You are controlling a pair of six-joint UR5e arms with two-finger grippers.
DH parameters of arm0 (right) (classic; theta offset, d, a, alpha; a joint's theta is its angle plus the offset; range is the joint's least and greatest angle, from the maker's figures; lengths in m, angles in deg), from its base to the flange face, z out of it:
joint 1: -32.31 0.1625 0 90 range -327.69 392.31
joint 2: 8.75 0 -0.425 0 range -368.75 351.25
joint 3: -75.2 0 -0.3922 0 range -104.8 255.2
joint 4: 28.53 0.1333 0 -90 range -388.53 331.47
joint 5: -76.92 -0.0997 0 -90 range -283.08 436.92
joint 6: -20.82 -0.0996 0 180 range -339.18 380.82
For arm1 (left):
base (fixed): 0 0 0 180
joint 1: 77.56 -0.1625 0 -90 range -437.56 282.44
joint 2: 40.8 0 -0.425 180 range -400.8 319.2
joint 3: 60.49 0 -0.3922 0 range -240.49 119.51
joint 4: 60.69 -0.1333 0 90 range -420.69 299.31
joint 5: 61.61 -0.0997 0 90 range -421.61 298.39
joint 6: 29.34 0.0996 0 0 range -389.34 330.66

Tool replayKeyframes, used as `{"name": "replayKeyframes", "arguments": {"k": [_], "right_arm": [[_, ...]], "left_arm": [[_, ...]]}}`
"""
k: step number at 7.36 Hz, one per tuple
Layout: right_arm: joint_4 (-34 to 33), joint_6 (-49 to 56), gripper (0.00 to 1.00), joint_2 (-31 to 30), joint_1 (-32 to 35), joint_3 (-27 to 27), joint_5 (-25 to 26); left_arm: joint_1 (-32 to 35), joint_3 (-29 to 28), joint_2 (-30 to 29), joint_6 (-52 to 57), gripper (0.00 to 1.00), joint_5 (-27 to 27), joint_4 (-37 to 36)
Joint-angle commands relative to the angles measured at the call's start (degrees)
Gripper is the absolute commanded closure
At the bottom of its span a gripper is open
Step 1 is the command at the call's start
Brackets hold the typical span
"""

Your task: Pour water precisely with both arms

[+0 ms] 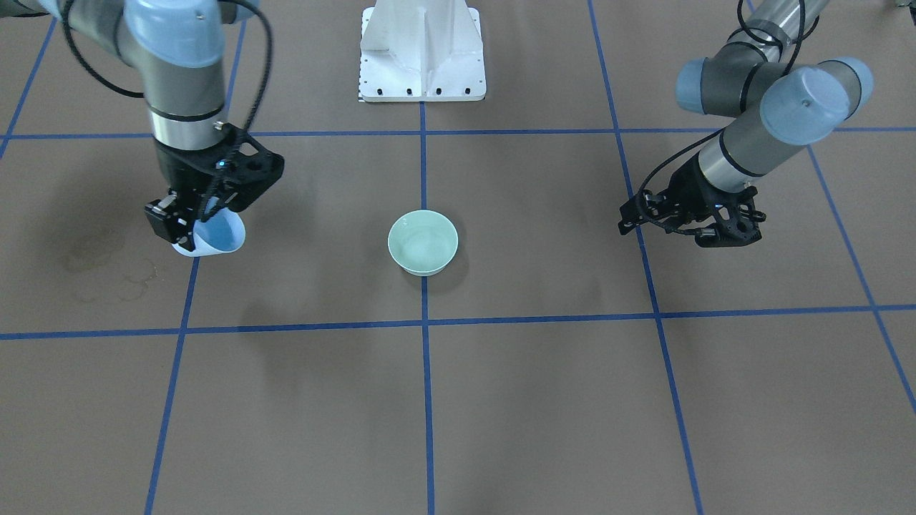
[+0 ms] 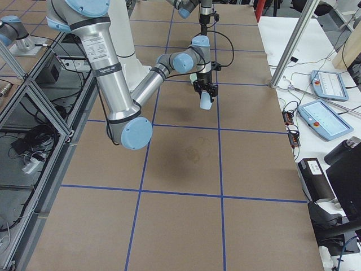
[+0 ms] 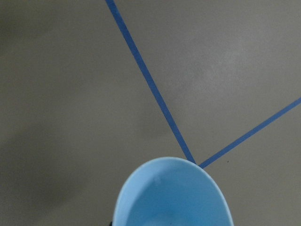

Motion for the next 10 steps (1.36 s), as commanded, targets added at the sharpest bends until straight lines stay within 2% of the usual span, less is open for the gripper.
{"name": "replayKeyframes", "arguments": {"k": [1, 2, 3, 5, 7, 9, 10], "right_arm": [[15.3, -4.6, 1.0, -14.6, 7.6, 0.4, -8.8], [25.1, -9.4, 1.0, -19.5, 8.9, -0.9, -8.6], [31.6, -22.8, 1.0, -23.2, 9.0, -2.4, -8.5], [51.1, -33.8, 1.0, -28.9, 9.1, -9.0, -7.7], [65.3, -45.9, 1.0, -29.3, 9.1, -17.0, -4.9], [67.8, -54.4, 1.0, -28.6, 9.0, -18.9, -3.2], [67.8, -56.9, 1.0, -28.8, 8.8, -19.2, 3.0]], "left_arm": [[0.1, 0.7, 0.2, -0.1, 0.08, -0.1, 0.0], [0.0, 1.0, 0.4, -0.1, 0.08, -0.1, -0.1], [0.0, 1.2, 0.5, -0.2, 0.08, -0.1, -0.1], [0.0, 1.5, 0.5, -0.2, 0.08, -0.1, -0.1], [0.0, 1.5, 0.6, -0.2, 0.08, -0.1, -0.1], [0.0, 1.5, 0.6, -0.2, 0.08, -0.1, -0.1], [0.0, 1.6, 0.6, -0.2, 0.08, -0.1, -0.1]]}}
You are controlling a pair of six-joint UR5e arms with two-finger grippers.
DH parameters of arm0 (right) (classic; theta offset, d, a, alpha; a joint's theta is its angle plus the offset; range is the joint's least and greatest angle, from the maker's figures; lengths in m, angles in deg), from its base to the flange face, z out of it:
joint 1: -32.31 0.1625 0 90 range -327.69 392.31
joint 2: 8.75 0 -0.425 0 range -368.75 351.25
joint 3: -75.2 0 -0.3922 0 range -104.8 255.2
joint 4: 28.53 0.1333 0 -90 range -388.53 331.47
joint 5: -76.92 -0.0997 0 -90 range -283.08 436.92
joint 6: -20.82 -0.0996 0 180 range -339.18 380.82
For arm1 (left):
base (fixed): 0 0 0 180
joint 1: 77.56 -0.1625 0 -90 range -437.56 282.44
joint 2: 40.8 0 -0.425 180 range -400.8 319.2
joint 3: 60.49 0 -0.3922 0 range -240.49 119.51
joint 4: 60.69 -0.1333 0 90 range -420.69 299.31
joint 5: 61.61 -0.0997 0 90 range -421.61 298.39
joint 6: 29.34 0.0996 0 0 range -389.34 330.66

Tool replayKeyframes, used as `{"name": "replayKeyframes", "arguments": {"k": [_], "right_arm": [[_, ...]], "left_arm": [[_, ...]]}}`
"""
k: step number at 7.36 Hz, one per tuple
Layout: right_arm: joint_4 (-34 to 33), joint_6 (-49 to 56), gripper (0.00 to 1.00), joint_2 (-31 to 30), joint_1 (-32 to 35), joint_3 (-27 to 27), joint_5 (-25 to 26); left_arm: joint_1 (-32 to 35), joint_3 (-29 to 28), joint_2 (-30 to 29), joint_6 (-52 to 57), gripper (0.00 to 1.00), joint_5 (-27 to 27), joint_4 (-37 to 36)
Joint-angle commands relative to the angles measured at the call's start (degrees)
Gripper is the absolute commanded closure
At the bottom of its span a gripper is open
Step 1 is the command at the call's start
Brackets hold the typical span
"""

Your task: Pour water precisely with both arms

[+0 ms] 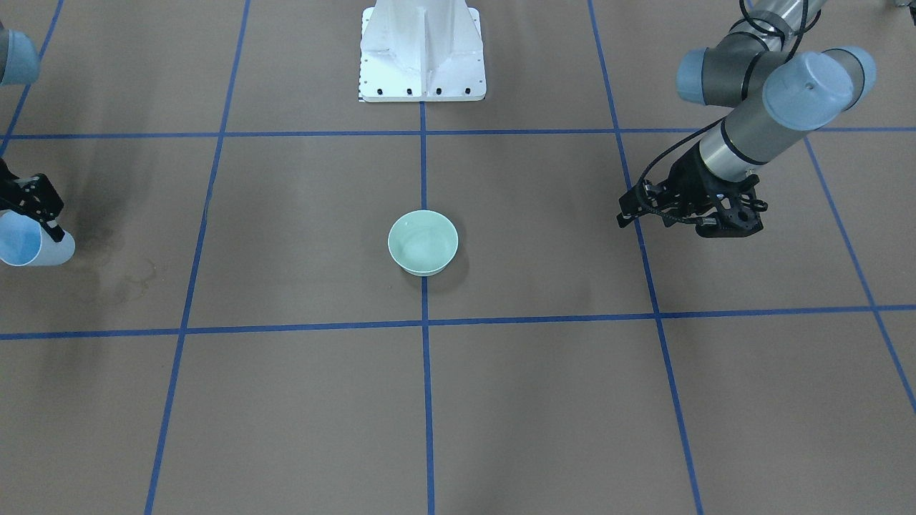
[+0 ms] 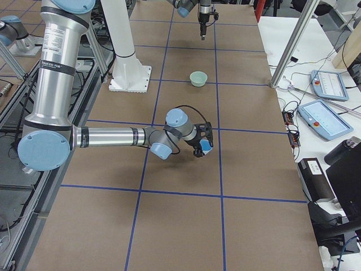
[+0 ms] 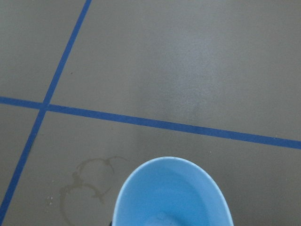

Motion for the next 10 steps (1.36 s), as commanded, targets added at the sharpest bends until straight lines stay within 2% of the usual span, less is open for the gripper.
{"name": "replayKeyframes", "arguments": {"k": [1, 4, 6, 9, 10], "right_arm": [[0.8, -4.4, 1.0, -0.2, -0.7, -0.9, 6.1], [1.0, -4.3, 1.0, -0.5, -2.8, -0.8, 8.2], [7.5, -4.3, 1.0, -0.9, -5.4, -3.1, 10.2], [7.5, -4.3, 1.0, -0.9, -8.3, -4.0, 12.9], [7.6, -4.3, 0.96, -0.9, -9.0, -4.5, 13.3]], "left_arm": [[0.1, 0.1, 0.0, 0.0, 0.08, 0.0, -0.1], [0.1, 0.1, 0.0, 0.0, 0.08, 0.0, -0.1], [0.1, 0.2, 0.0, 0.0, 0.08, 0.0, -0.1], [0.1, 0.2, 0.1, 0.0, 0.08, 0.0, -0.1], [0.1, 0.1, 0.1, 0.0, 0.08, 0.0, -0.1]]}}
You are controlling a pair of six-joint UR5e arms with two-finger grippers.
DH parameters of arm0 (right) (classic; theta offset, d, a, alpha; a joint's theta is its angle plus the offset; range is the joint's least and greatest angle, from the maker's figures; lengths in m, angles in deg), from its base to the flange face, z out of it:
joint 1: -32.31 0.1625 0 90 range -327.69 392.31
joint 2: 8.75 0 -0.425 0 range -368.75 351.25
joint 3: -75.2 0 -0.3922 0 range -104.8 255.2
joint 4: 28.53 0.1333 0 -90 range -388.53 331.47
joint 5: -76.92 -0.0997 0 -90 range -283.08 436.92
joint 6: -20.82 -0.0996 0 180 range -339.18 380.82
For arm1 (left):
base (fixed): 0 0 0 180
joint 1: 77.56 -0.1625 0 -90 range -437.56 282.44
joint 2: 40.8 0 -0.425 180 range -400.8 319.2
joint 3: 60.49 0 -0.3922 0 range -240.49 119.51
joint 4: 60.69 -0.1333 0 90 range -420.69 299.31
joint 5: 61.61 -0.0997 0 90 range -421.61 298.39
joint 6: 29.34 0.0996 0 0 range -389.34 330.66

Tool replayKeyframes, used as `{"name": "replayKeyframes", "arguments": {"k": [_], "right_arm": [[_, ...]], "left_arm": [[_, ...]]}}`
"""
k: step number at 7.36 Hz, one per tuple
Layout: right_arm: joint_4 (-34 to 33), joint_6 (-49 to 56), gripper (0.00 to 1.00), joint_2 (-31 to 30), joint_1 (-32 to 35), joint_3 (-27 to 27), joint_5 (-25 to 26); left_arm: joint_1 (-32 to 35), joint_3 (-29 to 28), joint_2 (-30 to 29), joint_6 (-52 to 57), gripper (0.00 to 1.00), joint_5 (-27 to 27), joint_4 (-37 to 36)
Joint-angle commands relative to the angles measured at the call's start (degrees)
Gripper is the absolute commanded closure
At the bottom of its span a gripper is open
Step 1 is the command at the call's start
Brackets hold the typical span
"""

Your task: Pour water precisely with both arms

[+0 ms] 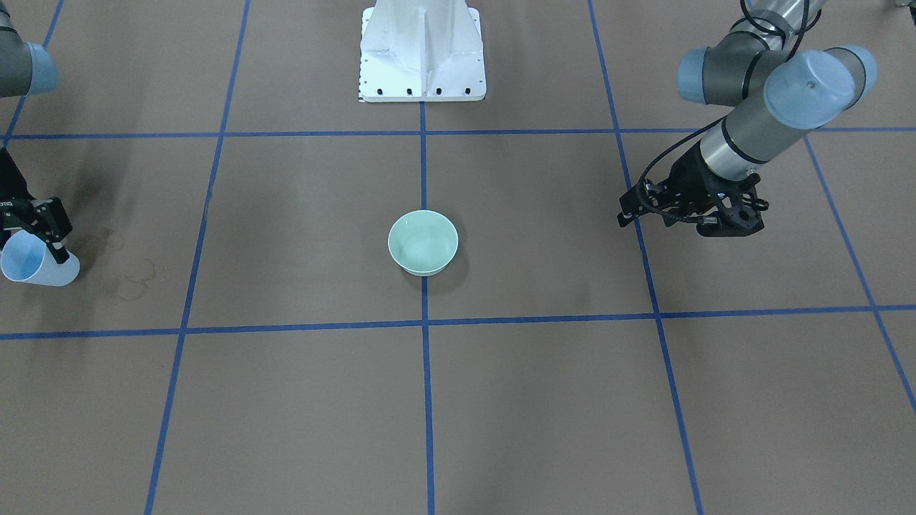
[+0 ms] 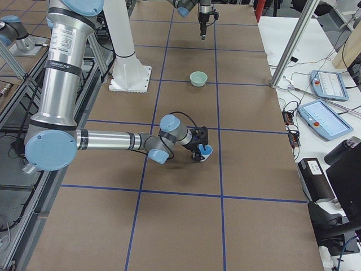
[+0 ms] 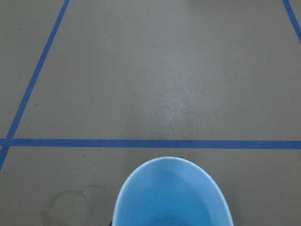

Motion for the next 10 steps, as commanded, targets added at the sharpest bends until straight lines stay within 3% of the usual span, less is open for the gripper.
{"name": "replayKeyframes", "arguments": {"k": [1, 2, 3, 5, 8, 9, 10], "right_arm": [[0.2, 0.0, 0.91, 0.0, -1.2, -0.7, 0.8], [0.4, 0.0, 0.61, -0.1, -1.1, -0.7, 0.6], [0.4, 0.0, 0.01, -0.1, -1.2, -0.7, 0.7], [0.5, 0.3, 0.0, -0.2, -1.1, -0.4, 0.5], [0.4, 1.1, 0.0, -4.3, -0.7, 5.5, -0.7], [0.1, 2.7, 0.0, -5.0, 3.9, 6.3, -5.5], [-0.7, 8.9, 0.0, -4.6, 11.2, 5.9, -14.0]], "left_arm": [[0.0, -0.1, -0.1, 0.0, 0.08, 0.0, 0.0], [0.0, -0.4, 0.0, 0.1, 0.08, 0.0, 0.0], [0.0, -0.2, 0.0, 0.1, 0.08, 0.0, 0.0], [0.0, -0.2, 0.0, 0.1, 0.08, 0.0, 0.0], [0.0, -0.1, 0.0, 0.1, 0.08, 0.0, 0.0], [0.0, -0.1, 0.0, 0.1, 0.08, 0.0, 0.0], [0.1, 0.1, -0.1, 0.1, 0.08, 0.0, -0.1]]}}
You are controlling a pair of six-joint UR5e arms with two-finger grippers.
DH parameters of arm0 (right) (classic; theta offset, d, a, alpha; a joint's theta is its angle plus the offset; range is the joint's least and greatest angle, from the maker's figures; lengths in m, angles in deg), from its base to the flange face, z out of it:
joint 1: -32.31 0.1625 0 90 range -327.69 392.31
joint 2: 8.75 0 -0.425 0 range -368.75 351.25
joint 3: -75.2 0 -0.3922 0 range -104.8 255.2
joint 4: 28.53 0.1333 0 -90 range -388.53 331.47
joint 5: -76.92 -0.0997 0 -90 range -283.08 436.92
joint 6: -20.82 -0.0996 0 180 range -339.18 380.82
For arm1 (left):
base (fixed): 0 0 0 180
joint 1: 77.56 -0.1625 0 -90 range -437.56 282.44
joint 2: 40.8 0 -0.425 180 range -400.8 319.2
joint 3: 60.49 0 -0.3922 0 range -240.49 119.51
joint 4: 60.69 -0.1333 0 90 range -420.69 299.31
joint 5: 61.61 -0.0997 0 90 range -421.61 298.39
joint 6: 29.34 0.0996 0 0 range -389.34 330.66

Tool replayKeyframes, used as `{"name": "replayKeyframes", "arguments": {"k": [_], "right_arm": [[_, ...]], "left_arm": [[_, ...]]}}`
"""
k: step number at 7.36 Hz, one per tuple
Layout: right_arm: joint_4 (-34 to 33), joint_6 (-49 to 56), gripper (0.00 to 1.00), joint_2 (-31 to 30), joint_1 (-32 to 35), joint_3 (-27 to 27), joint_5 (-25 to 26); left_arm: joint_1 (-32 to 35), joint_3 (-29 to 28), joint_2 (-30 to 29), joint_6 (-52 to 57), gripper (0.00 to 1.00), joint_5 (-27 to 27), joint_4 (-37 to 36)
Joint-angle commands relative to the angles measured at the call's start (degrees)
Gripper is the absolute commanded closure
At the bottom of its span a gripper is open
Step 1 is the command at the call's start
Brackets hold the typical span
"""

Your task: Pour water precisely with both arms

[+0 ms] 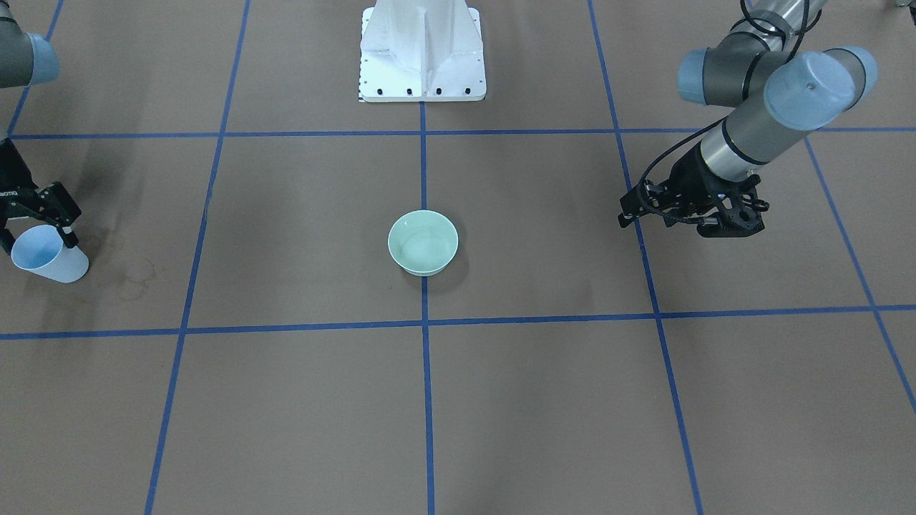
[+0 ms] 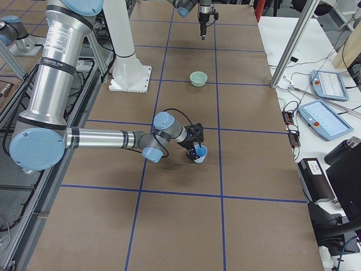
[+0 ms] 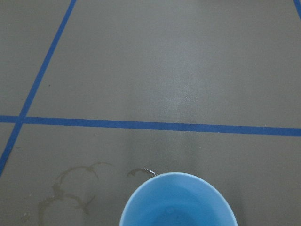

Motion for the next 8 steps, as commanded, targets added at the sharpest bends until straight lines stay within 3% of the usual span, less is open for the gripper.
{"name": "replayKeyframes", "arguments": {"k": [1, 3, 4, 5, 8], "right_arm": [[-3.9, 9.4, 0.0, 0.8, 13.5, 0.3, -14.8], [-16.2, 19.2, 0.0, 4.8, 23.9, 0.7, -27.8], [-23.3, 25.6, 0.0, 6.0, 27.0, 0.8, -31.9], [-30.5, 30.8, 0.0, 9.0, 28.6, 0.9, -34.0], [-54.8, 53.9, 0.0, 15.7, 32.1, 2.0, -35.4]], "left_arm": [[-0.2, 0.6, -0.9, -0.2, 0.08, -0.1, -2.1], [-1.2, 1.3, -6.8, -1.7, 0.08, -0.7, -10.8], [-5.8, 0.1, -11.2, -5.3, 0.08, -2.9, -11.4], [-9.5, -3.4, -16.5, -8.4, 0.08, -8.1, -11.5], [-13.1, -14.2, -27.1, -9.6, 0.08, -10.0, -11.4]]}}
